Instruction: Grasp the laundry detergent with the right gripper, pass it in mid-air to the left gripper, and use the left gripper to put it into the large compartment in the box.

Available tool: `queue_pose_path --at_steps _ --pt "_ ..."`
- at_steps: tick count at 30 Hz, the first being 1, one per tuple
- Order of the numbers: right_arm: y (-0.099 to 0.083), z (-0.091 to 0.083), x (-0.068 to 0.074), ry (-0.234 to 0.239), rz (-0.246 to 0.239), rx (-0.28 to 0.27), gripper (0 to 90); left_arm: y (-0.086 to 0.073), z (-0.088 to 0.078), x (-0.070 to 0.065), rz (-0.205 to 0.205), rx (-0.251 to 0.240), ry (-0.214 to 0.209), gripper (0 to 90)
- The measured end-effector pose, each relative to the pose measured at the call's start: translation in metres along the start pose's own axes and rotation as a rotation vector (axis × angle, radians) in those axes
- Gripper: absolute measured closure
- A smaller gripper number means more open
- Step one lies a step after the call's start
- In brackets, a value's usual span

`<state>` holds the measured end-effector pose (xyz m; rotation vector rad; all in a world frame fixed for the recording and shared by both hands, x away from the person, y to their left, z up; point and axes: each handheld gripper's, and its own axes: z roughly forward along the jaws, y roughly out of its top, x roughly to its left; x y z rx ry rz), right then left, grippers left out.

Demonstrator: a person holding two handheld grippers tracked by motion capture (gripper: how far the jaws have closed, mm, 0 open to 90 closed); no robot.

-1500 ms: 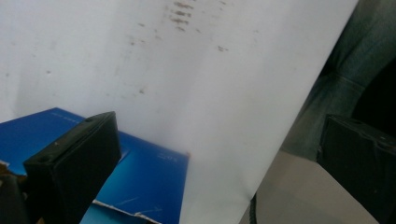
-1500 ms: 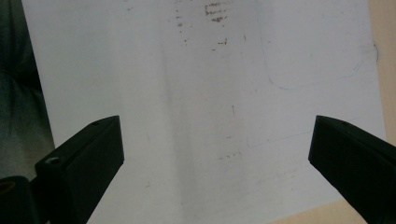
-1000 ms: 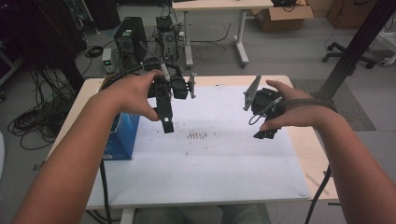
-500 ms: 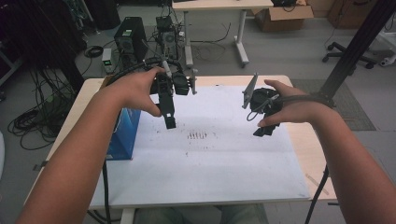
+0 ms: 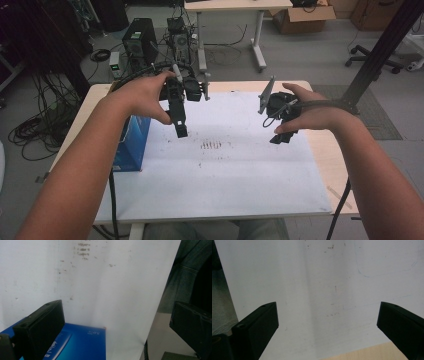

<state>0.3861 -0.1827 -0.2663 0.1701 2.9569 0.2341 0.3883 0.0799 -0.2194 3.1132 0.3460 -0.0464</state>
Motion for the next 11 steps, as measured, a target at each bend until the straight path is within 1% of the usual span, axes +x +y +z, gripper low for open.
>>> queue_pose_path --at_steps 5,8,11 --pt "-0.0006 -0.0015 -0.0002 0.003 0.01 0.003 3.9 -0.0006 -0.0009 0.0003 -0.002 0.001 0.002 0.3" --pt "-0.0006 -0.0023 -0.0002 -0.012 0.006 -0.016 3.7 -0.0001 0.0 0.0001 -0.004 0.001 0.003 0.2" --pt "-0.0009 -0.0023 0.001 -0.012 0.004 -0.015 3.7 0.0006 0.0008 -0.0001 -0.009 0.006 0.007 0.2"
